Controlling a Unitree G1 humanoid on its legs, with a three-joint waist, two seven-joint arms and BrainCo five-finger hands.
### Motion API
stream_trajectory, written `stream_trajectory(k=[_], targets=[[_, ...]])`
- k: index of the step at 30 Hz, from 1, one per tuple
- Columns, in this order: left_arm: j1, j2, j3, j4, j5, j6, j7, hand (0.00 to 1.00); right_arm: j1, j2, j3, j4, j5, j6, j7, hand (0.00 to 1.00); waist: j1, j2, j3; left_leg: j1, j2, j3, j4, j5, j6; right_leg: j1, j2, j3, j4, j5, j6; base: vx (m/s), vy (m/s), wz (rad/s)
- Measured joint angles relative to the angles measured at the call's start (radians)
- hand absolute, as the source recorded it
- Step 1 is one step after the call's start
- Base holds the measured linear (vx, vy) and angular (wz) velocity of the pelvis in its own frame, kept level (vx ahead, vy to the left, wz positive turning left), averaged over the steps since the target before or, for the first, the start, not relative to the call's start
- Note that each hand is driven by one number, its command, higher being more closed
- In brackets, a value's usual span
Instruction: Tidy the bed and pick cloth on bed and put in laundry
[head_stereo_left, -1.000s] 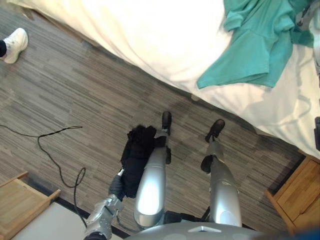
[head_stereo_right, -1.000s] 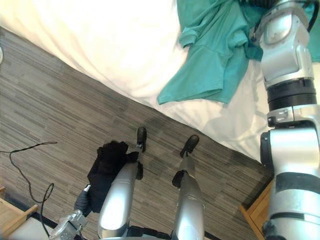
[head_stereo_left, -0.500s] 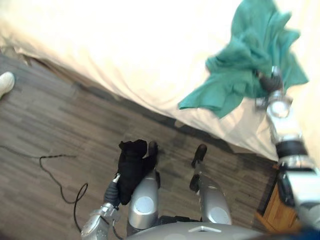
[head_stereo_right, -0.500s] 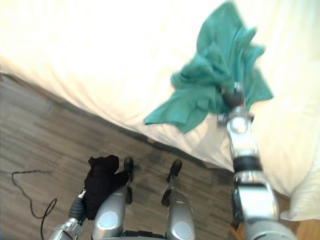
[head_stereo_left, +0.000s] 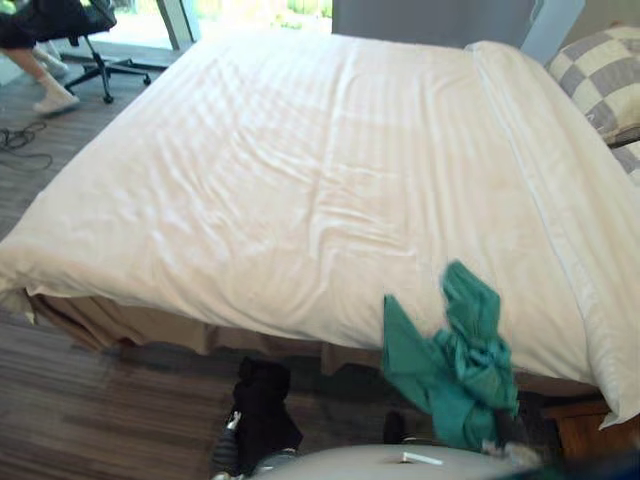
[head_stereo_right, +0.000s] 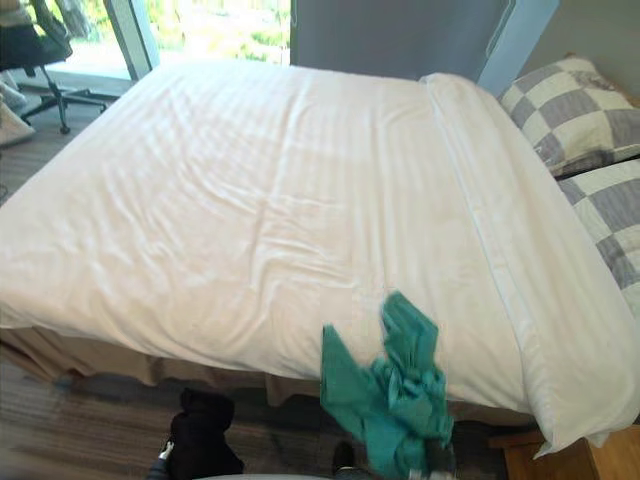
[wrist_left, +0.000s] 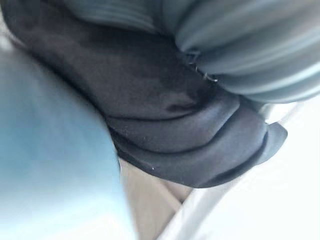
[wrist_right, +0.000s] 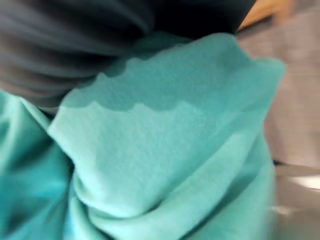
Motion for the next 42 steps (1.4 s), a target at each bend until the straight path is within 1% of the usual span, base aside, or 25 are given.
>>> stream_trajectory(k=[2,3,7,11,14,15,16,17,18,20,24,25,27,28,29,30,31,33,34,35,36,37,38,40,42], targets=[[0.001,-0.012,0.031,0.025,0.035,-0.001,0.022,1.0,0.019,0.009,-0.023,0.043,-0.019,0.009,0.014,1.0,-0.001,0.005,-0.003,0.026,0.0,0.021,-0.003,-0.01,-0.001,0.019,0.001,0.009,-0.001,-0.001,0.001,0.02,0.009,-0.22],[0.002,-0.018,0.049,0.038,0.047,-0.006,0.041,1.0,0.026,0.013,-0.042,0.062,-0.039,0.032,0.022,1.0,-0.001,0.009,-0.005,0.039,-0.002,0.024,-0.003,-0.014,0.0,0.027,0.001,0.014,-0.001,-0.002,0.002,0.01,0.009,-0.2],[0.008,-0.033,0.088,0.046,0.068,-0.016,0.111,1.0,0.061,0.025,-0.074,0.079,-0.069,0.079,0.045,1.0,0.001,0.012,-0.015,0.069,-0.005,0.044,-0.004,-0.022,0.0,0.05,-0.001,0.019,0.002,-0.006,0.005,0.0,0.005,-0.1],[0.008,-0.041,0.112,0.045,0.092,-0.015,0.177,1.0,0.077,0.04,-0.083,0.079,-0.1,0.075,0.068,1.0,-0.001,0.009,-0.017,0.074,-0.012,0.01,-0.005,-0.025,0.005,0.055,-0.016,-0.006,0.035,-0.037,0.002,-0.03,-0.02,0.21],[-0.001,-0.037,0.081,0.035,0.126,-0.009,0.251,1.0,0.084,0.041,-0.05,0.078,-0.169,0.043,0.096,1.0,-0.003,0.011,-0.021,0.068,-0.025,-0.057,-0.005,-0.025,0.01,0.053,-0.036,-0.03,0.104,-0.093,0.012,0.0,-0.008,0.57],[0.0,-0.028,0.053,0.026,0.126,0.009,0.275,1.0,0.085,0.037,-0.04,0.077,-0.196,0.036,0.111,1.0,-0.009,0.011,-0.029,0.062,-0.025,-0.084,-0.005,-0.024,0.013,0.049,-0.038,-0.024,0.133,-0.125,0.018,0.04,-0.064,0.89],[-0.008,-0.011,0.013,0.013,0.125,0.041,0.301,1.0,0.086,0.035,-0.032,0.077,-0.223,0.027,0.129,1.0,-0.022,0.009,-0.041,0.043,-0.028,-0.136,-0.005,-0.019,0.02,0.04,-0.025,0.019,0.175,-0.182,0.016,0.07,-0.11,1.54],[-0.042,0.014,-0.043,0.004,0.123,0.09,0.326,1.0,0.085,0.037,-0.015,0.077,-0.235,0.022,0.152,1.0,-0.037,0.005,-0.045,0.02,-0.046,-0.217,-0.005,-0.009,0.03,0.041,-0.013,0.054,0.207,-0.234,0.011,0.07,-0.1,1.5],[-0.051,0.017,-0.054,0.003,0.121,0.101,0.329,1.0,0.084,0.037,-0.013,0.078,-0.235,0.022,0.158,1.0,-0.037,0.005,-0.046,0.017,-0.048,-0.233,-0.005,-0.005,0.03,0.041,-0.014,0.051,0.209,-0.239,0.008,0.06,-0.069,1.48],[-0.087,0.023,-0.102,0.001,0.089,0.174,0.364,1.0,0.059,0.021,-0.011,0.084,-0.208,0.022,0.204,1.0,-0.024,0.011,-0.055,-0.011,-0.062,-0.319,-0.005,0.021,0.037,0.061,-0.031,-0.011,0.21,-0.261,0.008,0.09,-0.049,1.1],[-0.094,0.029,-0.132,0.001,0.029,0.24,0.421,1.0,0.006,-0.012,0.005,0.112,-0.208,0.038,0.266,1.0,-0.021,0.026,-0.071,-0.056,-0.066,-0.404,0.001,0.047,0.03,0.082,-0.034,-0.077,0.21,-0.263,0.001,0.11,-0.063,0.93],[-0.098,0.032,-0.131,0.0,0.024,0.264,0.446,1.0,-0.015,-0.015,0.005,0.112,-0.244,0.047,0.281,1.0,-0.024,0.015,-0.063,-0.079,-0.069,-0.427,0.001,0.075,0.03,0.092,-0.037,-0.12,0.21,-0.263,-0.001,0.02,-0.073,1.11],[-0.114,0.044,-0.131,-0.023,0.03,0.286,0.455,1.0,-0.029,-0.013,0.004,0.113,-0.306,0.05,0.282,1.0,-0.027,-0.003,-0.04,-0.107,-0.086,-0.398,0.001,0.134,0.046,0.12,-0.056,-0.203,0.21,-0.264,-0.005,-0.03,-0.035,1.45],[-0.123,0.043,-0.13,-0.045,0.051,0.302,0.456,1.0,-0.031,-0.012,0.002,0.103,-0.327,0.05,0.282,1.0,-0.028,-0.006,-0.024,-0.124,-0.093,-0.313,0.002,0.138,0.096,0.14,-0.074,-0.278,0.211,-0.261,-0.01,-0.07,0.03,1.36],[-0.131,0.038,-0.126,-0.051,0.065,0.31,0.456,1.0,-0.03,-0.015,0.001,0.091,-0.335,0.052,0.282,1.0,-0.03,0.005,-0.012,-0.13,-0.082,-0.211,0.021,0.094,0.16,0.154,-0.07,-0.317,0.212,-0.264,-0.014,-0.09,0.041,1.6],[-0.143,0.026,-0.106,-0.07,0.076,0.331,0.455,1.0,-0.033,-0.012,0.0,0.072,-0.342,0.06,0.281,1.0,-0.026,0.0,0.004,-0.164,-0.058,-0.068,0.094,0.051,0.175,0.172,-0.077,-0.376,0.226,-0.276,-0.019,-0.05,0.023,1.58],[-0.151,0.016,-0.099,-0.082,0.089,0.34,0.455,1.0,-0.044,-0.019,0.001,0.058,-0.341,0.062,0.286,1.0,-0.022,0.01,0.015,-0.206,-0.035,-0.004,0.181,0.022,0.211,0.182,-0.083,-0.424,0.26,-0.287,-0.02,-0.04,0.0,1.5],[-0.153,0.003,-0.099,-0.106,0.091,0.35,0.453,1.0,-0.064,-0.037,0.01,0.064,-0.323,0.075,0.301,1.0,-0.018,0.025,0.029,-0.239,-0.052,-0.015,0.23,-0.018,0.225,0.18,-0.113,-0.445,0.315,-0.331,-0.028,-0.05,0.063,1.17],[-0.164,0.009,-0.108,-0.102,0.117,0.361,0.453,1.0,-0.088,-0.043,0.01,0.072,-0.308,0.084,0.315,1.0,-0.023,0.017,0.028,-0.25,-0.055,0.043,0.254,-0.061,0.241,0.204,-0.12,-0.446,0.277,-0.352,-0.019,-0.03,0.092,1.15],[-0.172,0.008,-0.116,-0.094,0.128,0.364,0.453,1.0,-0.094,-0.041,0.01,0.076,-0.303,0.089,0.321,1.0,-0.032,0.012,0.029,-0.249,-0.051,0.088,0.264,-0.091,0.244,0.219,-0.119,-0.46,0.238,-0.356,-0.009,0.01,0.064,1.48],[-0.195,0.016,-0.127,-0.075,0.15,0.373,0.45,1.0,-0.095,-0.037,0.01,0.081,-0.301,0.091,0.324,1.0,-0.045,-0.004,0.028,-0.25,-0.02,0.171,0.319,-0.115,0.249,0.246,-0.122,-0.491,0.2,-0.353,-0.014,0.02,0.048,1.62],[-0.207,0.015,-0.142,-0.067,0.16,0.383,0.445,1.0,-0.102,-0.04,0.005,0.077,-0.301,0.091,0.322,1.0,-0.049,0.036,0.036,-0.262,0.013,0.217,0.357,-0.081,0.219,0.257,-0.126,-0.549,0.255,-0.374,0.017,0.04,0.05,1.92],[-0.205,0.01,-0.151,-0.065,0.166,0.398,0.446,1.0,-0.108,-0.051,0.0,0.079,-0.301,0.097,0.322,1.0,-0.06,0.03,0.043,-0.26,-0.018,0.171,0.34,-0.053,0.192,0.275,-0.152,-0.586,0.294,-0.398,0.025,0.05,0.04,1.51],[-0.205,0.019,-0.165,-0.065,0.166,0.405,0.445,1.0,-0.106,-0.048,-0.006,0.082,-0.299,0.107,0.323,1.0,-0.057,0.02,0.042,-0.239,-0.079,0.123,0.263,-0.026,0.188,0.299,-0.17,-0.612,0.299,-0.38,0.015,0.09,0.066,1.13],[-0.203,0.025,-0.169,-0.065,0.166,0.416,0.445,1.0,-0.111,-0.037,-0.019,0.087,-0.287,0.111,0.32,1.0,-0.055,0.021,0.042,-0.216,-0.119,0.064,0.189,0.01,0.189,0.319,-0.171,-0.63,0.322,-0.35,-0.028,0.11,0.051,1.12]])
